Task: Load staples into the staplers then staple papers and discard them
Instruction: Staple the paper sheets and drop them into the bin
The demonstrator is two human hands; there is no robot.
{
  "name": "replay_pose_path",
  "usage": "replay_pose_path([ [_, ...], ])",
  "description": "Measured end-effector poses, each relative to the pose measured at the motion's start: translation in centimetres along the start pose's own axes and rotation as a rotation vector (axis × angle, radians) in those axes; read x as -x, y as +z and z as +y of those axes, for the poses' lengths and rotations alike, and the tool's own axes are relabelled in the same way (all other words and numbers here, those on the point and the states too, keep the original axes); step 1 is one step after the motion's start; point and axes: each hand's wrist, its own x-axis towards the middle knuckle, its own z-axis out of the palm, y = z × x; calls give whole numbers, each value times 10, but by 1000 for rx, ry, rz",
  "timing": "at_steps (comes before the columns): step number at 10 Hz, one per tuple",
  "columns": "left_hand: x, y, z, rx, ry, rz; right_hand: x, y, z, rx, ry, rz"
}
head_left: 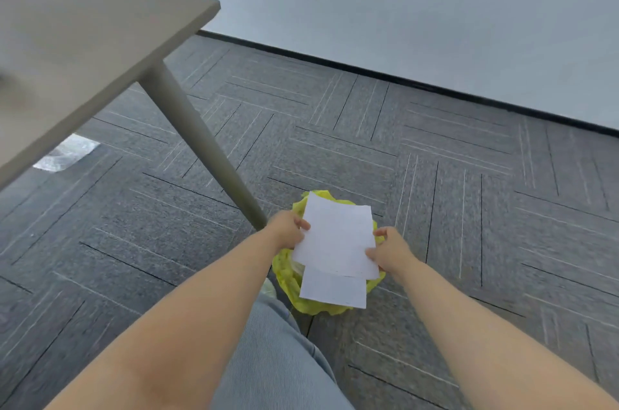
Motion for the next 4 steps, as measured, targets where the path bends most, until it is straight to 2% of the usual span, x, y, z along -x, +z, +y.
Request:
replay_pose_path([
  [2, -21, 16, -16, -158, -34, -60, -26, 14, 25, 120, 26, -34],
  [3, -23, 23, -22, -252, -24, -118, -35, 17, 33, 186, 67, -116],
  [4, -17, 20, -21, -290, -16, -139, -30, 12, 24, 241, 56, -50],
])
